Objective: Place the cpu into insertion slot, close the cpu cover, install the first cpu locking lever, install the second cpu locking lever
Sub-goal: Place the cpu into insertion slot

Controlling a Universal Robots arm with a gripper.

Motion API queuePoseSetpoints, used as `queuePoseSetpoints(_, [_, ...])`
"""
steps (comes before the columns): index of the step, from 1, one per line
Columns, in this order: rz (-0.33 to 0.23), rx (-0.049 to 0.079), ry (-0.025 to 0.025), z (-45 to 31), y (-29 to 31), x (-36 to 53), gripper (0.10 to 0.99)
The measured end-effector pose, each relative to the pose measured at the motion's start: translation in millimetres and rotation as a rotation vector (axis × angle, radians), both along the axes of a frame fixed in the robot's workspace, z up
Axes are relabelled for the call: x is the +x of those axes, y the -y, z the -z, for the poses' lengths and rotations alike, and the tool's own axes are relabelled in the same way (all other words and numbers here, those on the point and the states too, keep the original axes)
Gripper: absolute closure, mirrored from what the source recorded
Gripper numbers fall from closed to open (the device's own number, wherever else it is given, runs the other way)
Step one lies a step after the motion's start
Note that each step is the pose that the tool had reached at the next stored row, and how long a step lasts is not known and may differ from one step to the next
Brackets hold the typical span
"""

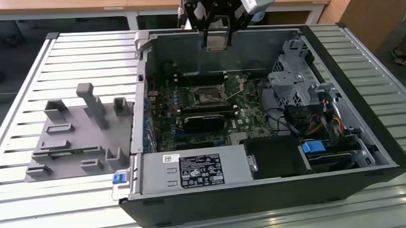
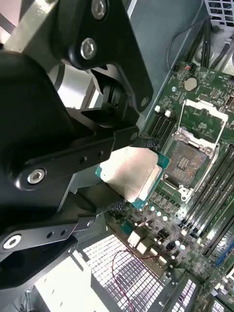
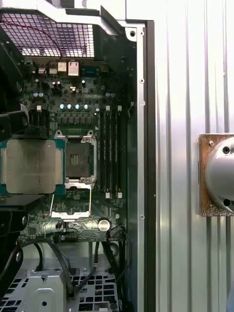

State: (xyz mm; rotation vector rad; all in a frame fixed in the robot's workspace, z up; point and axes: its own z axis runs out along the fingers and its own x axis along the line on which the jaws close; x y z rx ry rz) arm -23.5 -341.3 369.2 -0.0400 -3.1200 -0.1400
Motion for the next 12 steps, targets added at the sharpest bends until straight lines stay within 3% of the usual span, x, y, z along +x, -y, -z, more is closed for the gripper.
queuePoseSetpoints(12, [0.013, 0.000, 0.0001, 0.1, 0.0, 0.0, 0.549])
